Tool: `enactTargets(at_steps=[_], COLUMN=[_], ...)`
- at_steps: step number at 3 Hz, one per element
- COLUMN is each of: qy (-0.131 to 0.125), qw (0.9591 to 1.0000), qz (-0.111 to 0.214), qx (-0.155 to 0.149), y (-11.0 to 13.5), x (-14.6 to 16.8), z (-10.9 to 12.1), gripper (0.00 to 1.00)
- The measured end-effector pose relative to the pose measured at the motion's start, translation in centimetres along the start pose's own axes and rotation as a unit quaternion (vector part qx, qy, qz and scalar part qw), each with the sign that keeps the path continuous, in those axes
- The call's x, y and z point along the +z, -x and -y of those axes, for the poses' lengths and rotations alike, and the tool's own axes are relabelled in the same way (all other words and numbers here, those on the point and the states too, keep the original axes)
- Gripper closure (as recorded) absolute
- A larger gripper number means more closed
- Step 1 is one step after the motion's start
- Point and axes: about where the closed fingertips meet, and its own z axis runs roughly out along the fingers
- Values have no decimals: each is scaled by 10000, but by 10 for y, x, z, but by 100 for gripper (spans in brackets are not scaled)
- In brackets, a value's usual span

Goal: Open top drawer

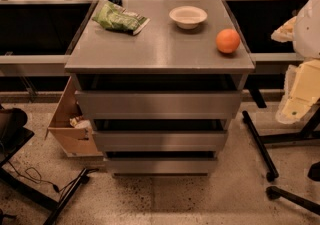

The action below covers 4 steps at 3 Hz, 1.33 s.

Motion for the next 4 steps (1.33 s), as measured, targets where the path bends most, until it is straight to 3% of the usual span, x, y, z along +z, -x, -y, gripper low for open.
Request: enactTargets(at_steps=[1,2,3,4], qy=[0,104,237,181], qw=[10000,9998,9990,9977], qz=[0,-10,-138,-363], qx=[-1,-140,-363,-535], y=[0,10,28,41], x=[0,33,108,184], z=[0,-5,-14,-16], gripper=[0,0,0,0])
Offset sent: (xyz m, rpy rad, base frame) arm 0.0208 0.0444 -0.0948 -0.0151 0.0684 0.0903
